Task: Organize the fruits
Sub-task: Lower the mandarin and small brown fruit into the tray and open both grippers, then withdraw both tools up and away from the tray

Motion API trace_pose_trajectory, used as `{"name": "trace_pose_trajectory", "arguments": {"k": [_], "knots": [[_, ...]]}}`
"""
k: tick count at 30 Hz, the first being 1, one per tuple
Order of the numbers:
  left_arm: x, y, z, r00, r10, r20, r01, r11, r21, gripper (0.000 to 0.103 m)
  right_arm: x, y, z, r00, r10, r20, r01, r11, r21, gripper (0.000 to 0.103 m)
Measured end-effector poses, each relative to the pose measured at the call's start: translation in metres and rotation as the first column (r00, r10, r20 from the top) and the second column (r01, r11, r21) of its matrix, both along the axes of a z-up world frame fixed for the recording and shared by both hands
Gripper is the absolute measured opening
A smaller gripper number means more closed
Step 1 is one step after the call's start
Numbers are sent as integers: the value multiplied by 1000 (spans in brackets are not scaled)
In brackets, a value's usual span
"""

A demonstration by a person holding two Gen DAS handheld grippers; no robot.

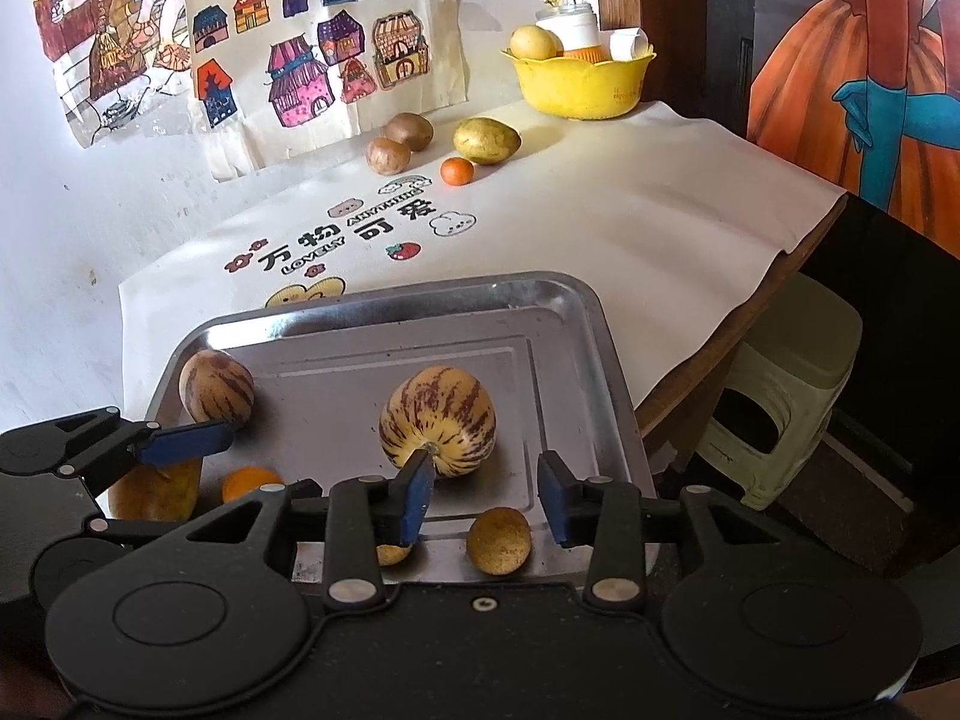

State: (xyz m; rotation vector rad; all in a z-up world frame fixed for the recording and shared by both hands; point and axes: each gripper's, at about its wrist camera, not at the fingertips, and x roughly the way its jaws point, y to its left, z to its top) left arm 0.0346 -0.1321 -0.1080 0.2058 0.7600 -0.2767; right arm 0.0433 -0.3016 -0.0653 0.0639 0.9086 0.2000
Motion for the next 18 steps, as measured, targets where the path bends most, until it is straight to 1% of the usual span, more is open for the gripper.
{"name": "trace_pose_trajectory", "arguments": {"k": [2,4,8,10,12,14,18], "knots": [[0,1,1,1000,3,-1,-3,1000,-3,68,0,1,3,1000,-2,9,2,1000,1,46],[0,2,1,1000,6,0,-6,1000,-3,76,-1,1,6,1000,-4,17,3,1000,4,49],[1,4,2,1000,12,1,-12,1000,-14,79,-2,1,13,999,-8,37,7,1000,6,60],[0,4,3,1000,13,5,-13,1000,-16,82,-3,1,17,999,-9,47,8,1000,8,73],[0,4,4,1000,13,10,-13,1000,-18,85,-4,2,20,998,-14,60,13,1000,6,78],[-1,5,5,1000,11,15,-11,1000,-21,88,-4,2,23,998,-15,69,14,1000,8,80],[-2,6,8,1000,9,24,-9,1000,-27,90,-5,1,28,996,-30,82,27,999,28,101]]}}
